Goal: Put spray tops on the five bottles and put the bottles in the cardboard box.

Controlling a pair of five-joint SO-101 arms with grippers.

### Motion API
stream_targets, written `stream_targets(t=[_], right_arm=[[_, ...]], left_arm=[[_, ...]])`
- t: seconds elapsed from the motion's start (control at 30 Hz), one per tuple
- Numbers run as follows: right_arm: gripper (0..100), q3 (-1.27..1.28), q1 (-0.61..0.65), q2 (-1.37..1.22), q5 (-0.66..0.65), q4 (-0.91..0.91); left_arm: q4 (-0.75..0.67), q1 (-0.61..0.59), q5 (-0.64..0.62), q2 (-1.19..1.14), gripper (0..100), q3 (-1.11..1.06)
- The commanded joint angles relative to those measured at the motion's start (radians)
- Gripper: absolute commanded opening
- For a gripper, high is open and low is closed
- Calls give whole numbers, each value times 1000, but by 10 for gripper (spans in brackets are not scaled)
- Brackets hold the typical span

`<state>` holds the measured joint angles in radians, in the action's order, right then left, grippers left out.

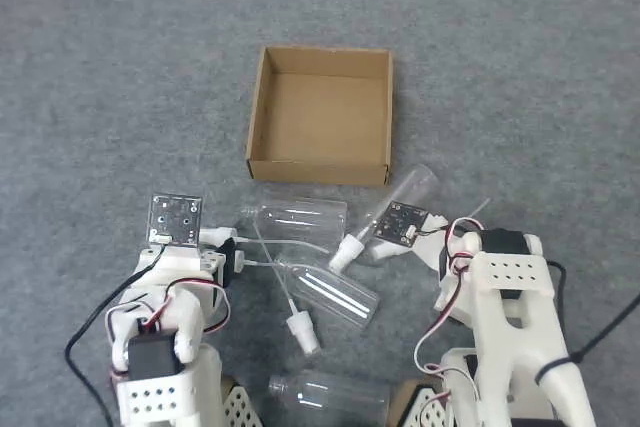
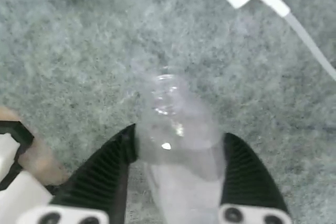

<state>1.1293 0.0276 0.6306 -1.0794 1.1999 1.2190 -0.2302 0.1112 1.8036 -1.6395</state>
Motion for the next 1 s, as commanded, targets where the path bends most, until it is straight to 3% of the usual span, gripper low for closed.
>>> stream_targets(t=[0.0, 0.13, 0.73, 0.97], right_arm=[[63, -14, -10, 38, -5, 4], [63, -15, -8, 39, 3, 10], [59, -221, -7, 39, 402, 16], [59, -457, -7, 39, 534, 222]], left_arm=[[-34, -8, -2, 18, 225, 12], [-34, -8, -2, 18, 225, 12], [-34, -8, -2, 18, 225, 12], [-52, -8, -2, 18, 225, 2]])
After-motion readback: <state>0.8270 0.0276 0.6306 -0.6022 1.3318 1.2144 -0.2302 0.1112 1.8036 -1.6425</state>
